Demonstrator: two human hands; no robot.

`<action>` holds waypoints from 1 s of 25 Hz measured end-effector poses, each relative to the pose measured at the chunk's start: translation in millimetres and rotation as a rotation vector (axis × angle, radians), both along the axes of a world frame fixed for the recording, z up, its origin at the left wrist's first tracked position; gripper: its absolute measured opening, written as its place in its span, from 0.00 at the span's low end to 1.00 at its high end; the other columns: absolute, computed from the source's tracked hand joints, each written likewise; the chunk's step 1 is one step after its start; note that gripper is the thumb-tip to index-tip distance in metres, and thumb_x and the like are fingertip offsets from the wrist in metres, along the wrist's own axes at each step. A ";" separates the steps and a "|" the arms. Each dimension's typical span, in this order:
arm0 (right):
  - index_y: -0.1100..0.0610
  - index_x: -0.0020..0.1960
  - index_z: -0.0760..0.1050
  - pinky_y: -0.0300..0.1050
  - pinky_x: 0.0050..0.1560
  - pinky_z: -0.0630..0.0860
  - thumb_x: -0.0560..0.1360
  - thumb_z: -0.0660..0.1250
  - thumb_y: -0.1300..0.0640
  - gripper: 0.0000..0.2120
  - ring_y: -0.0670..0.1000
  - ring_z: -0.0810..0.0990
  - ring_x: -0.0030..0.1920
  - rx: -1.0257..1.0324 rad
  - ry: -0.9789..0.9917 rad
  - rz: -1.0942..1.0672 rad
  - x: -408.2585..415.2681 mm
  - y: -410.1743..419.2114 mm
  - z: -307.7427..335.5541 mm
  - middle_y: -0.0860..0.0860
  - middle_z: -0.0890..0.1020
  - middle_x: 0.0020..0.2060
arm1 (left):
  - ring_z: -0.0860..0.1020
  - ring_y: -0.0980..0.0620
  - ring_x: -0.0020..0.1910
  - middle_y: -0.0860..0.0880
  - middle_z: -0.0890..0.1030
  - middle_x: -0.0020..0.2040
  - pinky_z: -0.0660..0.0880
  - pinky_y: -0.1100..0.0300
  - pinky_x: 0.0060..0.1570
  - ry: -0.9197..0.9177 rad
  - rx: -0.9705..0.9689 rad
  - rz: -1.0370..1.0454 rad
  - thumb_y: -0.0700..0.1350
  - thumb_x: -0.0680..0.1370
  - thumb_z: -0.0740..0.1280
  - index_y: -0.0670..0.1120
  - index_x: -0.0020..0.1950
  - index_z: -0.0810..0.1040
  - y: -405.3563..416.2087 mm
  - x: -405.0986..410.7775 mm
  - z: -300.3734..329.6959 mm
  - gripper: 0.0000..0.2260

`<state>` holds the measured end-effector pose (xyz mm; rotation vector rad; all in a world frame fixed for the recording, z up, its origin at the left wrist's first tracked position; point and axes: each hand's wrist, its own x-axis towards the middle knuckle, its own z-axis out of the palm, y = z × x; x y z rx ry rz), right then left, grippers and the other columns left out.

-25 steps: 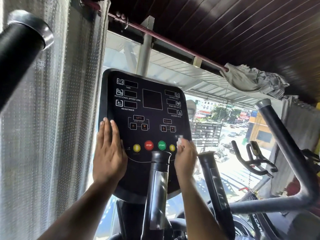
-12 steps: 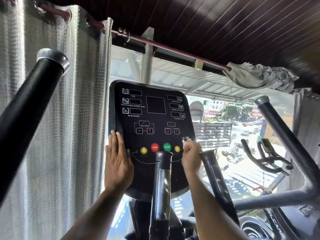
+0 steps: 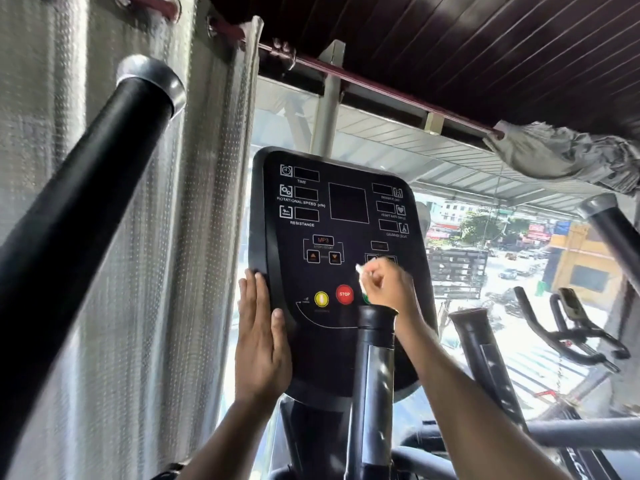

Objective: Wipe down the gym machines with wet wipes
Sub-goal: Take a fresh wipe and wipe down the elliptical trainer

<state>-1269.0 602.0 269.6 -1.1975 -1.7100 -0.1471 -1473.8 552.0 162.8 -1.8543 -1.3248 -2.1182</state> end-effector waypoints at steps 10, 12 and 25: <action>0.54 0.50 0.83 0.31 0.42 0.73 0.76 0.74 0.62 0.05 0.39 0.78 0.38 -0.112 -0.601 0.416 -78.7 -9.0 57.3 0.43 0.82 0.41 | 0.47 0.49 0.84 0.51 0.48 0.85 0.48 0.53 0.82 0.007 0.037 -0.037 0.52 0.87 0.47 0.44 0.84 0.50 -3.8 -0.1 2.5 0.27; 0.57 0.49 0.83 0.29 0.41 0.73 0.76 0.74 0.64 0.04 0.37 0.78 0.37 -0.015 -0.537 0.416 -96.5 8.3 82.5 0.41 0.82 0.41 | 0.47 0.50 0.84 0.51 0.47 0.85 0.48 0.52 0.82 0.012 0.035 -0.020 0.52 0.87 0.47 0.44 0.84 0.50 -2.3 0.6 2.1 0.27; 0.59 0.46 0.82 0.27 0.44 0.74 0.79 0.68 0.64 0.05 0.40 0.81 0.40 0.020 -0.341 0.211 -32.9 -37.5 -48.6 0.54 0.80 0.44 | 0.49 0.48 0.84 0.48 0.50 0.85 0.49 0.52 0.82 -0.007 0.035 -0.045 0.51 0.87 0.46 0.42 0.84 0.52 1.2 -1.6 -1.0 0.26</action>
